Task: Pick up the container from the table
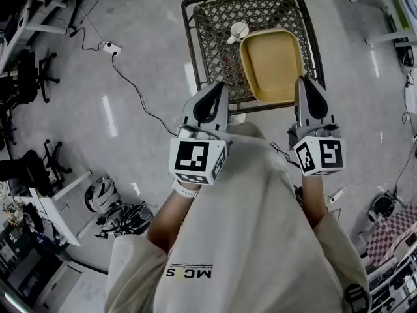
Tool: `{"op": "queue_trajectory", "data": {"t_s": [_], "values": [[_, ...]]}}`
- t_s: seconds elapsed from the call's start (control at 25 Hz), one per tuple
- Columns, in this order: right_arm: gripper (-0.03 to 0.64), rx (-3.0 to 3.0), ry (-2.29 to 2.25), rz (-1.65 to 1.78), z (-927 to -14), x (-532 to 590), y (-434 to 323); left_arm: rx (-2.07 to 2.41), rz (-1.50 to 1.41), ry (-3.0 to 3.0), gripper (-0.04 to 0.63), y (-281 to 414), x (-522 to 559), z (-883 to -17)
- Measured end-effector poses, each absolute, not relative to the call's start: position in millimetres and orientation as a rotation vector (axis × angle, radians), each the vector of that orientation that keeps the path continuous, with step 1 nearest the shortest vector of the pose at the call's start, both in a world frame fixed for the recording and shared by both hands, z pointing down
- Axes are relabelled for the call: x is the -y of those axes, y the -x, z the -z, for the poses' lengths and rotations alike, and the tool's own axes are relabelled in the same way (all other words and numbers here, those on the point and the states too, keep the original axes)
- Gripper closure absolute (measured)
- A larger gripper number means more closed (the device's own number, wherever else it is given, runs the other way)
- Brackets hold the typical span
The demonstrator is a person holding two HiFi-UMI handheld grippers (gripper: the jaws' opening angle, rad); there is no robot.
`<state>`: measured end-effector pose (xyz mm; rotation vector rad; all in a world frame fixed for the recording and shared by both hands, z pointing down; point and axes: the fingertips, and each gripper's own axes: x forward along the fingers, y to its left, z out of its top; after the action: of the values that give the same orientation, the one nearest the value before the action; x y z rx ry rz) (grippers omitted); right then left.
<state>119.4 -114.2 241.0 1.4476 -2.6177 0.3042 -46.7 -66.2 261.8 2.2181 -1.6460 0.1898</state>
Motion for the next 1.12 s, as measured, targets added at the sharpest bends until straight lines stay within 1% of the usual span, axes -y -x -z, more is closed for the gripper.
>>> {"op": "queue_trajectory", "data": {"t_s": [0.4, 0.84, 1.12], "values": [[0.586, 2.618, -1.434, -0.277, -237, 109, -126, 1.674, -0.155, -2.247, 0.571, 45, 69, -245], [0.586, 2.668, -1.385, -0.443, -241, 97, -127, 1.645, -0.149, -2.273, 0.571, 40, 65, -241], [0.586, 2.674, -1.323, -0.440, -244, 98, -129, 1.650, -0.149, -2.276, 0.571, 40, 65, -243]]}}
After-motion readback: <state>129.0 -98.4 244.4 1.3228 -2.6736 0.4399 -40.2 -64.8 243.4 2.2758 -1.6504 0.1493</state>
